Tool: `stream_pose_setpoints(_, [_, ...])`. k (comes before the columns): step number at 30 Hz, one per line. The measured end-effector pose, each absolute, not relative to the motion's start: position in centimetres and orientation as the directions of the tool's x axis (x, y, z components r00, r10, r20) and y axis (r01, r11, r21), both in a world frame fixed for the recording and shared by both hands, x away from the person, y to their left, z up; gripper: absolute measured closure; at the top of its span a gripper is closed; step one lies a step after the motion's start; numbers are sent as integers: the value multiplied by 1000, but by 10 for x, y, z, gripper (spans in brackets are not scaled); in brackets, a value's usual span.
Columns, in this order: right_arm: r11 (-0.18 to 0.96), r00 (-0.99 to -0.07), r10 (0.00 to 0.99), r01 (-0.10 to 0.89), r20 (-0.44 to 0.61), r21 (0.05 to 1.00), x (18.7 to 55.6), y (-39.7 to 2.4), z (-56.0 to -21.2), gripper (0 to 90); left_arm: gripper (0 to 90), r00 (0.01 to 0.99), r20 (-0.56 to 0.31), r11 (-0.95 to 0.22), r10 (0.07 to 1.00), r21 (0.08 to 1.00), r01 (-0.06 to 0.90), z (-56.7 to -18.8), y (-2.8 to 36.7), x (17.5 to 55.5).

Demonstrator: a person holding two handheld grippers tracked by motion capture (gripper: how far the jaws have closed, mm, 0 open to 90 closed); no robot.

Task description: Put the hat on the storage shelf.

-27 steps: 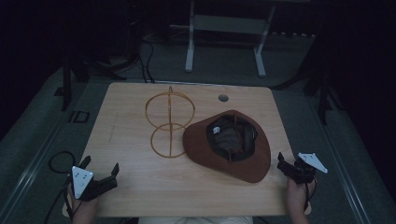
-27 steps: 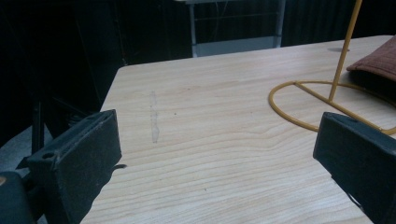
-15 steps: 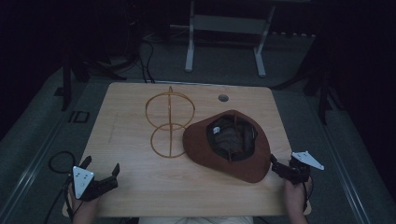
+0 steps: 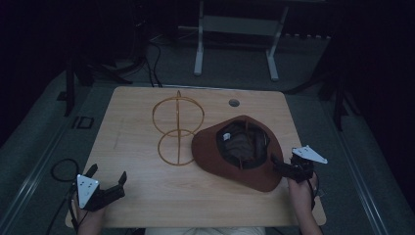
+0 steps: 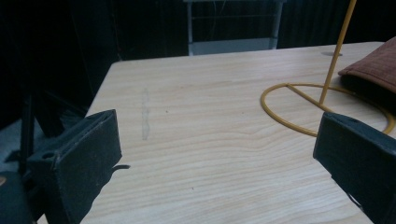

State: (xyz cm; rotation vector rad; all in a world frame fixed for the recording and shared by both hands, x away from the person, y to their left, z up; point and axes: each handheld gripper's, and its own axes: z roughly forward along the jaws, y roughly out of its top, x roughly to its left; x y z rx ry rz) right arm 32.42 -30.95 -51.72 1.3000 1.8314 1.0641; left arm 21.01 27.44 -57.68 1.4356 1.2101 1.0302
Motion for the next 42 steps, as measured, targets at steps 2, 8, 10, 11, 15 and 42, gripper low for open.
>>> stream_pose_setpoints(2, [188,-306,951,437,-51,880,329,-306,-513,137,16,158,30,-59,987,982,181,-577,273,210])
stream_pose_setpoints(8, [205,-356,934,478,-25,854,345,-293,-506,133,16,197,62,-95,978,982,162,-576,262,210])
stream_pose_setpoints(10, [204,-361,932,487,-17,849,350,-288,-506,127,16,220,62,-97,973,984,151,-575,258,209])
stream_pose_setpoints(11, [205,-361,932,493,-15,845,352,-286,-505,126,16,227,60,-95,972,984,149,-574,256,209])
stream_pose_setpoints(15, [194,-349,937,494,-11,848,365,-278,-501,126,20,240,57,-97,969,982,161,-574,254,209])
stream_pose_setpoints(42, [306,-342,934,606,-107,735,435,-249,-539,360,53,196,16,-73,980,955,287,-572,252,211])
